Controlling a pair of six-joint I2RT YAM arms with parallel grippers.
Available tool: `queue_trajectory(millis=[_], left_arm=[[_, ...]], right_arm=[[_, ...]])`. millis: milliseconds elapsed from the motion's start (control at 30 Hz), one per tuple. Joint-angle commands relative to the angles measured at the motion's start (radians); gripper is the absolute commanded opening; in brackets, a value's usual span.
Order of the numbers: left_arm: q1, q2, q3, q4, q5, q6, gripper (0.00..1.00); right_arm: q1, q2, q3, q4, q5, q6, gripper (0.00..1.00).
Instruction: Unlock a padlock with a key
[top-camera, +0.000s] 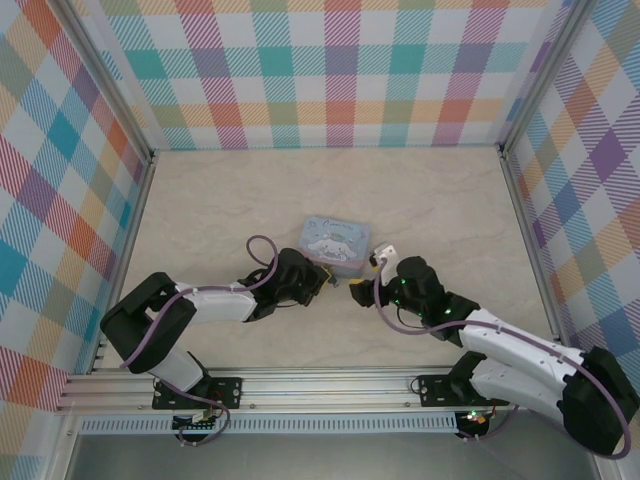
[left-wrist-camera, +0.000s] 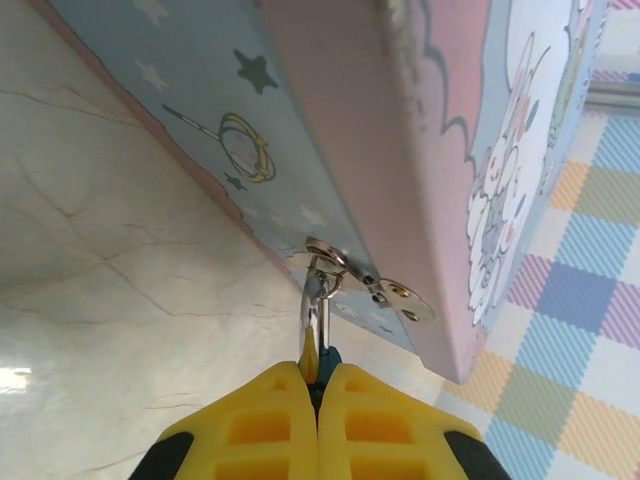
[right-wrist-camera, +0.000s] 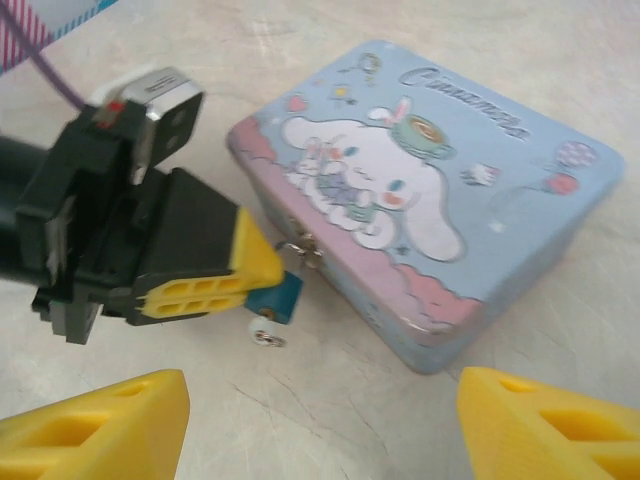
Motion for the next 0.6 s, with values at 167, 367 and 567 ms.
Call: queue_trajectory(millis=[167,367,567], left_arm=[[-0.014,-0.042,0.0,-0.131,-0.046,0.173,0.0],[-0.017,-0.001,0.015,-0.145,-0.064,0.266,0.04],[-0.017,0.007,0.038,-0.126,-0.064,0.31,0.27]], right_arm=[[-0.068,0.027,0.019,-0.116,-0.08,0.126,0.72],[-0.08,0.118,0.051,-0.103,-0.085,0.154,0.72],[-0.098,0.166,0.073,-0.089,-0.139,0.177,0.74]])
